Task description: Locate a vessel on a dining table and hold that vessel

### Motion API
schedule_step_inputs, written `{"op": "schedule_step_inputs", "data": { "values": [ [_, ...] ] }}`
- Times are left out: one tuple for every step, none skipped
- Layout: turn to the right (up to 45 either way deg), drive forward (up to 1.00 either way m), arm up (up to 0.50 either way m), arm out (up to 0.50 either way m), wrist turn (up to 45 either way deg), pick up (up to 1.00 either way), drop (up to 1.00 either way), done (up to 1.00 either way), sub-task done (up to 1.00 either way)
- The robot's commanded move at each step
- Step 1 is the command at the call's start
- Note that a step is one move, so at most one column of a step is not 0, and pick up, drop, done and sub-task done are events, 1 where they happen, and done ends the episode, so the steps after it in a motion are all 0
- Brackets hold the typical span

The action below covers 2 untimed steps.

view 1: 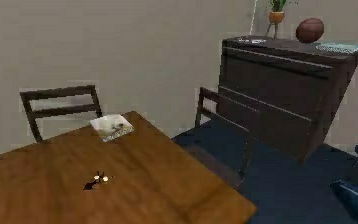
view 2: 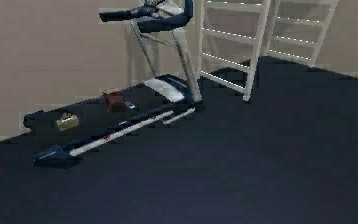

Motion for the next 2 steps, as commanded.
{"op": "schedule_step_inputs", "data": {
  "values": [
    [-45.0, 0.0, 0.0, 0.0, 0.0, 0.0, 0.0, 0.0, 0.0],
    [-45.0, 0.0, 0.0, 0.0, 0.0, 0.0, 0.0, 0.0, 0.0]
  ]
}}
